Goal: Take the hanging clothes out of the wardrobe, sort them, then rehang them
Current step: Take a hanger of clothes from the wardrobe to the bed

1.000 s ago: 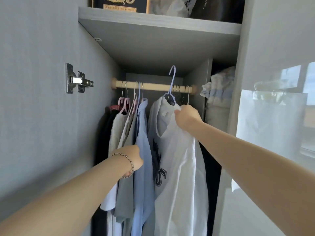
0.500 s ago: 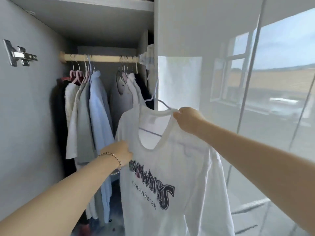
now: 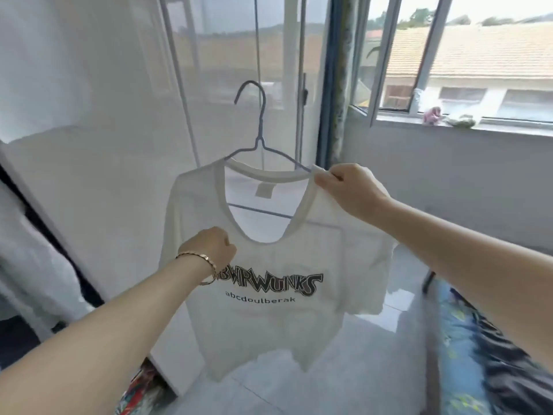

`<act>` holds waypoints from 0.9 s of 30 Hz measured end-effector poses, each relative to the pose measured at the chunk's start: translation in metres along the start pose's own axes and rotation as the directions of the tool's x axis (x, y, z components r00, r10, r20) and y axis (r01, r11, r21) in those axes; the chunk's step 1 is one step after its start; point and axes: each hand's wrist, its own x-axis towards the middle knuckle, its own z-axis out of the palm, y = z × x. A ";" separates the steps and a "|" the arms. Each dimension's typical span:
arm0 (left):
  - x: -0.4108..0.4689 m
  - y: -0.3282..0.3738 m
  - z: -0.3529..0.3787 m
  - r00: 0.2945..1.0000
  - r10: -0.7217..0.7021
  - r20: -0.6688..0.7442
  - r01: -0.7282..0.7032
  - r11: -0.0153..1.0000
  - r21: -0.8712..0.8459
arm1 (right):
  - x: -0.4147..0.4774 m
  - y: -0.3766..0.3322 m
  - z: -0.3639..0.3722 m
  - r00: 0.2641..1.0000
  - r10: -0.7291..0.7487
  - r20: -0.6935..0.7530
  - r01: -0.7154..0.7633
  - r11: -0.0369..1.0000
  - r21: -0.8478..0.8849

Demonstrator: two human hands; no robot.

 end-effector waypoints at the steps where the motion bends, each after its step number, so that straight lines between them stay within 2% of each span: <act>1: -0.002 0.022 0.014 0.998 0.053 0.012 -0.053 0.999 -0.002 | -0.011 0.024 -0.013 0.998 0.045 -0.042 -0.046 0.999 -0.011; 8: -0.017 0.184 0.109 0.927 0.361 0.101 -0.361 0.932 -0.015 | -0.098 0.168 -0.115 0.911 0.311 -0.270 -0.335 0.941 -0.048; 15: -0.041 0.333 0.209 0.839 0.500 0.214 -0.503 0.863 -0.044 | -0.183 0.283 -0.191 0.816 0.455 -0.358 -0.476 0.879 0.033; 18: -0.052 0.386 0.247 0.786 0.547 0.289 -0.546 0.833 -0.092 | -0.222 0.337 -0.216 0.700 0.604 -0.380 -0.587 0.790 0.175; 20: -0.055 0.416 0.272 0.754 0.569 0.327 -0.571 0.815 -0.100 | -0.250 0.376 -0.226 0.598 0.677 -0.429 -0.671 0.716 0.194; 23: -0.060 0.450 0.306 0.699 0.596 0.396 -0.630 0.774 -0.053 | -0.290 0.432 -0.229 0.437 0.738 -0.514 -0.770 0.602 0.210; 27: -0.064 0.489 0.349 0.616 0.626 0.477 -0.711 0.703 -0.003 | -0.333 0.502 -0.222 0.218 0.807 -0.549 -0.853 0.431 0.294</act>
